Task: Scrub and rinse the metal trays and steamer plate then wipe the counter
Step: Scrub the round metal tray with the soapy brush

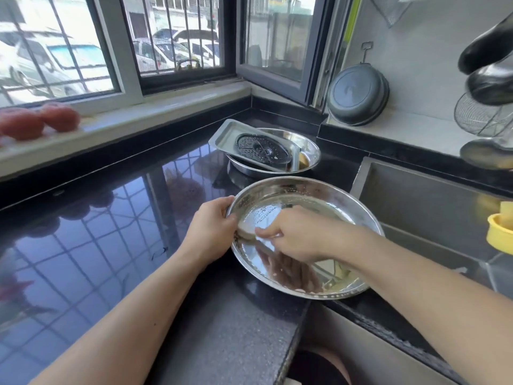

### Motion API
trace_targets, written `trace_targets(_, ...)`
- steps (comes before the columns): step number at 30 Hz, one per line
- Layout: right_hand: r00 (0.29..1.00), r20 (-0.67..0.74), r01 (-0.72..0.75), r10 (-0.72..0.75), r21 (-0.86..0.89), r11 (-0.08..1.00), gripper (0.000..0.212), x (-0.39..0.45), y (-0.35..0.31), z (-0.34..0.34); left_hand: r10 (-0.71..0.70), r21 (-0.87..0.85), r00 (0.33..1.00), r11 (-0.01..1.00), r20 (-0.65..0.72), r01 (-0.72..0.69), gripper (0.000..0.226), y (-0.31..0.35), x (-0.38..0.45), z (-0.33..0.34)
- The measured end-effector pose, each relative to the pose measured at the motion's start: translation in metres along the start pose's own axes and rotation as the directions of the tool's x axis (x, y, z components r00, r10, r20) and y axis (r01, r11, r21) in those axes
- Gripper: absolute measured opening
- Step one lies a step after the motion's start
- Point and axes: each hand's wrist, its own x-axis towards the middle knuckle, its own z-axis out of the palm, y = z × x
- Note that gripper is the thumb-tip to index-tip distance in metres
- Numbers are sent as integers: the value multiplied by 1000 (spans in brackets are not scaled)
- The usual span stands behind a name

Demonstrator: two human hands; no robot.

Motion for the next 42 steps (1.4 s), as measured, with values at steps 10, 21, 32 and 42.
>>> trace_targets(10,993,-72,-103,94,-130,986,40,-2,-12,-2,-4,-19,1000,1000,2,4,27,-2,0,2)
trace_targets(21,865,-276,-444,418,-35,895,34,17,16,-11,-19,-101,999,995,46,24,43,-1,0,-1)
trace_targets(32,963,265,31,-55,96,995,43,-28,8,-9,-39,-21,998,999,-52,38,31,-7,4,4)
trace_targets(42,991,123,61,-59,-8,998,47,-7,0,-4,-61,1,998,998,-31,61,44,-1,0,1)
